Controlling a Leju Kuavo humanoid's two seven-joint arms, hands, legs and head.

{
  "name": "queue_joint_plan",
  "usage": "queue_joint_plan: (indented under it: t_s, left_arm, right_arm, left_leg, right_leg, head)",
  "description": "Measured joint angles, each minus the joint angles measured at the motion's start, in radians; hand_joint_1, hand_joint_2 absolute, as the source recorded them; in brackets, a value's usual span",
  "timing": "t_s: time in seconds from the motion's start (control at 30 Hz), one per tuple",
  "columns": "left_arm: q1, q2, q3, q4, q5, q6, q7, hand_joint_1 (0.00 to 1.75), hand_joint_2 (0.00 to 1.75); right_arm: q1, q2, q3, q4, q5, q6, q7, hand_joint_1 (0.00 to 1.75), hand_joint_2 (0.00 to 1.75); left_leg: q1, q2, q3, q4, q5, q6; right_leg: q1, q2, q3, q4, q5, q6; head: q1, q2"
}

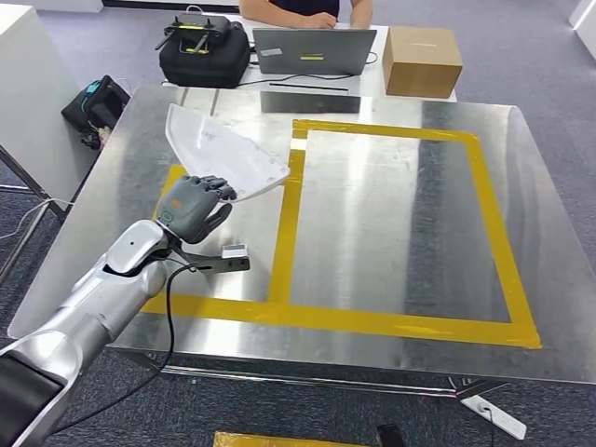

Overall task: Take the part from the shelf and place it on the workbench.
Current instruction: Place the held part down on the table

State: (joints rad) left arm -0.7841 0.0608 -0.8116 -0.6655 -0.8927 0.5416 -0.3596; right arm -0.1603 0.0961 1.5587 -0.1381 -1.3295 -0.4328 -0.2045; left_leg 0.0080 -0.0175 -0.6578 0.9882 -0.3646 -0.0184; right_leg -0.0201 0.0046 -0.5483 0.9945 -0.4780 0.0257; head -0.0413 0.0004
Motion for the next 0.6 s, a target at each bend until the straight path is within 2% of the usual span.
queue_joint_plan:
  t_s: [0.17, 0.23, 0.6]
  left_arm:
    - [-0.011, 0.004, 0.022, 0.059, -0.001, -0.006, 0.02, 1.75, 1.75]
    - [-0.015, 0.007, 0.03, 0.075, -0.001, -0.006, 0.021, 1.75, 1.75]
    - [-0.02, 0.008, 0.033, 0.118, -0.023, -0.005, 0.025, 1.75, 1.75]
  right_arm:
    - [-0.001, 0.0, 0.0, 0.0, -0.001, 0.0, 0.0, 0.0, 0.0]
    - [-0.001, 0.0, 0.0, 0.0, -0.001, 0.0, 0.0, 0.0, 0.0]
    - [0.0, 0.0, 0.0, 0.0, 0.0, 0.008, 0.001, 0.0, 0.0]
  left_leg:
    - [-0.003, 0.0, -0.001, 0.001, 0.001, 0.008]
    - [-0.003, 0.0, 0.0, 0.001, 0.003, 0.009]
    - [-0.001, 0.001, 0.0, 0.001, 0.007, 0.01]
  right_leg:
    - [-0.004, 0.0, 0.004, -0.01, 0.006, 0.031]
    - [-0.004, 0.0, 0.004, -0.011, 0.007, 0.039]
    - [-0.002, 0.0, 0.001, -0.006, 0.009, 0.042]
  head:
    - [-0.001, 0.0]
    - [-0.001, 0.0]
    - [-0.001, 0.0]
